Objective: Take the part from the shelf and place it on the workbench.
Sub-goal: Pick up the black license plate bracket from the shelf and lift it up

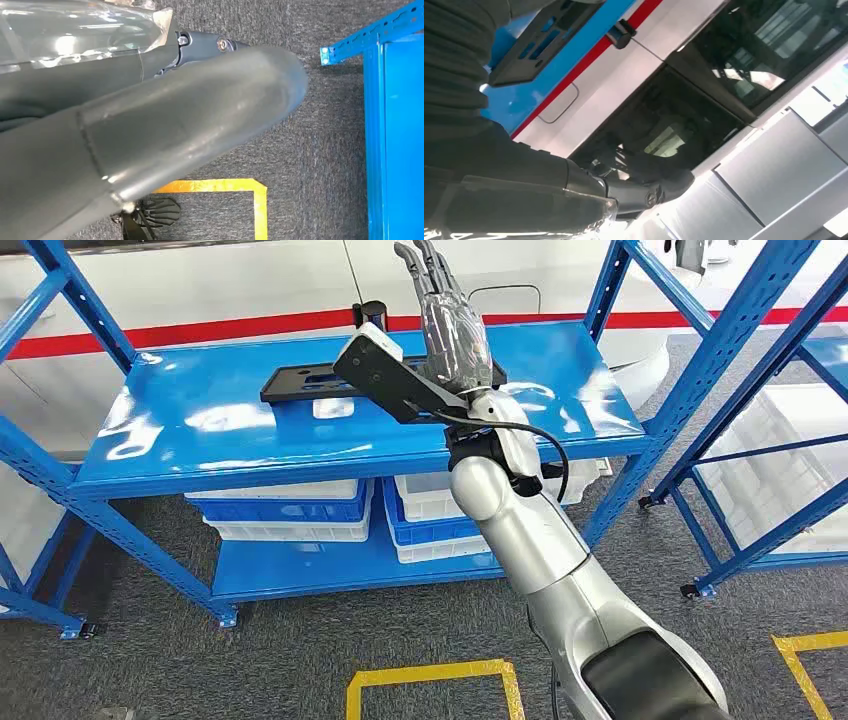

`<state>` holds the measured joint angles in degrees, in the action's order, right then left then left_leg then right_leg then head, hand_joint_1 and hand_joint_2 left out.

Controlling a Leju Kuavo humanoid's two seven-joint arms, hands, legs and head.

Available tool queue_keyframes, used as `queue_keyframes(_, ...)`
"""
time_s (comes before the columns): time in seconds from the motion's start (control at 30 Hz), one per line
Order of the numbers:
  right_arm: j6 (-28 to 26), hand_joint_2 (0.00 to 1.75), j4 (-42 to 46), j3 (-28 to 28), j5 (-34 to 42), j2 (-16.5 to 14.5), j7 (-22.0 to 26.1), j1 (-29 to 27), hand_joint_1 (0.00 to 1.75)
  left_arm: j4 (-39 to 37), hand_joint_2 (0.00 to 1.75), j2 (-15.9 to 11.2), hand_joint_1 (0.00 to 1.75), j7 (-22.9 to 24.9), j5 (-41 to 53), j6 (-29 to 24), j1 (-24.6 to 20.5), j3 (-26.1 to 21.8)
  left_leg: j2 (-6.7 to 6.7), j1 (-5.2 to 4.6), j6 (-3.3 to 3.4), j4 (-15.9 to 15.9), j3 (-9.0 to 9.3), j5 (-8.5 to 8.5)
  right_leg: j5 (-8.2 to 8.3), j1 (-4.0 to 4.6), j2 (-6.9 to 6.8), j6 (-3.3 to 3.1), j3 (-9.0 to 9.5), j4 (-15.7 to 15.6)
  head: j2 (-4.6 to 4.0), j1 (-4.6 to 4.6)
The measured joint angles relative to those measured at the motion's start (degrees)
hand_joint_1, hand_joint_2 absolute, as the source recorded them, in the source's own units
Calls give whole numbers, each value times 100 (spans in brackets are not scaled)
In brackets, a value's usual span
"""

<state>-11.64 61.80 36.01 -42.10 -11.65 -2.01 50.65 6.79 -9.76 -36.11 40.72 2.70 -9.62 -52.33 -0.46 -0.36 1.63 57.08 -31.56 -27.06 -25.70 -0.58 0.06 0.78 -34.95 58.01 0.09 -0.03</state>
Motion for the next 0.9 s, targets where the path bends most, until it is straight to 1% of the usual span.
queue_keyframes(0.07,-2,175,-3,-3,3,-2,1,2,0,-5,0,-10,0,-4,0,2,5,-14,2,9,-36,21,5,4,27,-14,6,-43,24,-9,0,-4)
queue_keyframes(0.1,-3,175,-4,-4,4,-7,3,4,0,-10,0,-21,0,-8,1,7,5,-24,8,24,-73,76,-17,-5,51,-30,12,-78,55,-26,0,-10)
queue_keyframes(0.13,-5,175,-5,-4,5,-16,5,15,0,-16,0,-32,0,-13,1,10,4,-32,13,37,-108,209,-91,-28,46,-45,15,-110,99,-38,0,-17)
queue_keyframes(0.17,-5,175,-6,-3,4,-27,8,27,0,-19,0,-45,0,-16,1,13,1,-37,19,54,-142,433,-224,-86,35,-61,17,-141,144,-51,0,-25)
queue_keyframes(0.23,-7,175,-15,-1,4,-38,11,43,0,-24,0,-61,0,-20,0,18,7,-48,25,84,-211,1146,-679,-311,-16,-62,18,-200,200,-60,0,-38)
queue_keyframes(0.27,-7,175,-24,1,4,-38,12,42,0,-28,0,-65,0,-20,0,19,16,-53,26,100,-237,1456,-914,-419,-44,-60,20,-216,225,-60,0,-40)
queue_keyframes(0.3,-8,175,-35,1,4,-38,13,38,0,-33,0,-67,0,-20,0,20,25,-57,27,116,-258,1619,-1091,-449,-77,-59,26,-221,257,-59,0,-42)
queue_keyframes(0.33,-8,175,-44,1,5,-37,13,34,0,-39,0,-69,0,-20,0,21,32,-61,29,132,-268,1573,-1162,-353,-115,-59,33,-214,299,-59,0,-46)
queue_keyframes(0.37,-8,175,-50,1,7,-37,13,32,0,-45,0,-73,0,-20,0,24,37,-65,30,147,-272,1325,-1124,-139,-156,-60,39,-203,353,-59,0,-50)
queue_keyframes(0.4,-8,175,-54,1,10,-38,15,33,0,-48,0,-80,0,-20,0,28,40,-72,34,160,-270,921,-995,163,-206,-61,44,-186,419,-62,0,-52)
queue_keyframes(0.43,-9,175,-57,1,15,-39,19,37,0,-51,0,-87,0,-20,0,35,41,-84,38,161,-266,544,-856,380,-252,-57,47,-163,485,-63,0,-55)
queue_keyframes(0.47,-10,175,-63,2,22,-40,25,52,0,-57,0,-94,0,-24,1,48,42,-98,45,148,-248,251,-738,472,-294,-50,49,-132,524,-67,0,-61)
queue_keyframes(0.5,-12,175,-73,4,28,-45,31,68,0,-64,0,-105,0,-29,3,62,50,-113,51,130,-216,83,-655,508,-330,-40,52,-96,545,-77,0,-64)
queue_keyframes(0.57,-19,175,-93,9,43,-55,41,95,0,-84,0,-139,0,-45,7,88,78,-146,59,95,-125,32,-587,419,-367,-6,57,-17,579,-68,0,-70)
queue_keyframes(0.6,-25,175,-101,11,47,-61,44,100,0,-92,0,-160,0,-50,8,97,92,-162,58,98,-78,18,-543,443,-386,3,55,20,577,-39,0,-68)
queue_keyframes(0.63,-34,175,-105,15,51,-66,49,109,0,-100,0,-181,0,-54,9,104,99,-178,53,101,-37,8,-503,432,-398,10,50,47,536,78,0,-67)
queue_keyframes(0.67,-45,175,-110,19,58,-70,56,124,0,-105,0,-202,0,-56,11,121,100,-194,48,102,2,0,-460,417,-430,8,45,62,402,302,0,-63)
queue_keyframes(0.7,-56,175,-119,23,73,-72,64,135,0,-109,0,-220,0,-58,14,139,101,-210,40,103,31,-8,-431,400,-483,4,40,60,179,637,0,-64)
queue_keyframes(0.77,-77,175,-160,29,124,-69,87,140,0,-126,0,-255,0,-49,18,167,105,-261,22,89,72,-8,-378,331,-681,7,37,16,-356,1380,0,-52)
queue_keyframes(0.8,-83,175,-188,32,154,-68,102,131,0,-139,0,-263,0,-42,20,162,114,-296,10,80,80,-8,-335,288,-767,14,37,-3,-559,1578,0,-49)
queue_keyframes(0.83,-86,175,-221,36,180,-73,118,125,0,-152,0,-269,0,-36,20,145,129,-336,0,68,85,-8,-277,239,-784,23,37,-8,-678,1606,0,-42)
queue_keyframes(0.87,-89,175,-251,44,199,-87,133,122,0,-166,0,-270,0,-38,20,118,152,-379,-10,52,86,-8,-204,184,-690,38,37,4,-691,1426,0,-39)
queue_keyframes(0.9,-92,175,-277,54,213,-107,145,125,0,-179,0,-270,0,-46,20,91,179,-417,-16,36,84,-9,-125,128,-499,59,37,20,-622,1094,0,-37)
